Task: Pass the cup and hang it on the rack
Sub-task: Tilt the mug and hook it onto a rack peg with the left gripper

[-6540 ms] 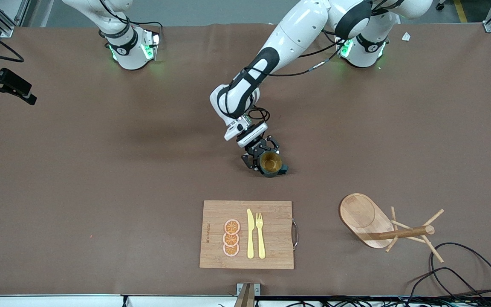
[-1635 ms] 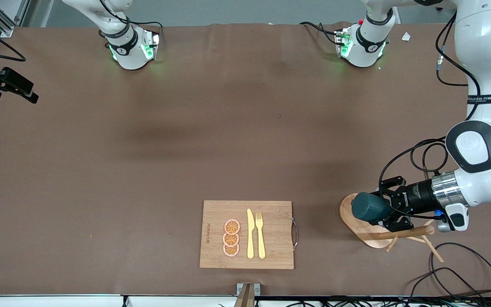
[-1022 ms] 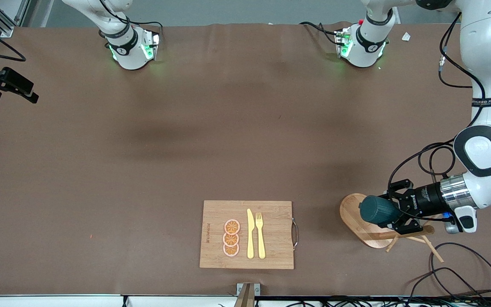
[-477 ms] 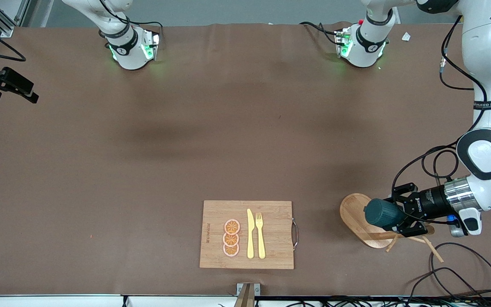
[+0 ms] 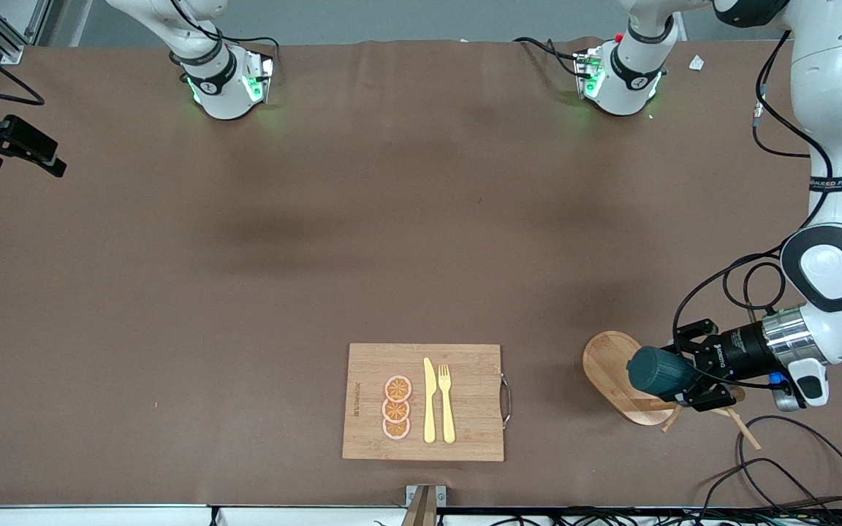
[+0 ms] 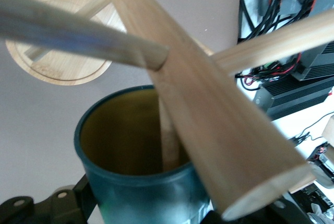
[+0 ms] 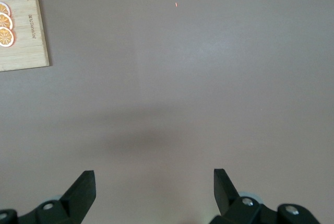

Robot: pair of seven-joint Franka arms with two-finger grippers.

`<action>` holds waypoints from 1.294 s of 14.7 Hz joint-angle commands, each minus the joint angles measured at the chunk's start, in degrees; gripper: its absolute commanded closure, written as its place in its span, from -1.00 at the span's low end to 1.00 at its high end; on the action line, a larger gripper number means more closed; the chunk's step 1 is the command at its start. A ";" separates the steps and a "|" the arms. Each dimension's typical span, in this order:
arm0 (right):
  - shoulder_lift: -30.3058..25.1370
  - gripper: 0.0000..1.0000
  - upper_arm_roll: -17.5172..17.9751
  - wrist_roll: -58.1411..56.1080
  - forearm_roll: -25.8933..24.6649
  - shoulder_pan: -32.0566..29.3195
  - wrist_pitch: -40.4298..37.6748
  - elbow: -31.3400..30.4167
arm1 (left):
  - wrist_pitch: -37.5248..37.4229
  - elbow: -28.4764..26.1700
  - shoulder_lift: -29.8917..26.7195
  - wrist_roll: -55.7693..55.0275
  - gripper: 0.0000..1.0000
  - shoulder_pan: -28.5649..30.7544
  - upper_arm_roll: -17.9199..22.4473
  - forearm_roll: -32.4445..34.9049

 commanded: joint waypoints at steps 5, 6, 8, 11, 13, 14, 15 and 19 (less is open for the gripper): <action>-0.33 -1.00 0.54 -0.27 0.38 -0.96 0.13 -0.07 | 0.80 1.37 1.15 2.13 -0.08 0.47 0.01 -1.88; -0.33 -1.00 0.54 -0.27 0.38 -0.87 0.05 -0.07 | 0.80 1.46 1.15 2.22 -0.12 0.82 0.02 -1.88; -0.33 -1.00 0.54 -0.27 0.38 -0.96 0.22 -0.07 | 0.80 1.37 1.41 2.49 -0.14 1.17 -0.16 -1.88; -0.33 -1.00 0.63 -0.36 0.38 -0.78 0.92 -0.07 | 0.80 1.37 1.42 3.10 -0.40 1.17 -0.16 -1.88; -0.33 -1.00 0.63 -0.36 0.38 -0.78 0.92 -0.07 | 0.80 1.46 1.42 3.19 -0.98 1.17 -0.16 -1.88; -0.33 -1.00 0.63 -0.36 0.38 -0.78 0.92 -0.07 | 0.80 1.55 1.42 3.19 -1.00 1.08 -0.33 -1.88; -0.33 -1.00 0.63 -0.36 0.38 -0.78 0.92 -0.07 | 0.80 1.55 1.42 3.19 -1.00 0.82 -0.34 -1.88; -0.33 -1.00 0.63 -0.36 0.38 -0.78 0.92 -0.07 | 0.89 1.90 0.71 2.40 -1.00 0.47 -0.60 -1.80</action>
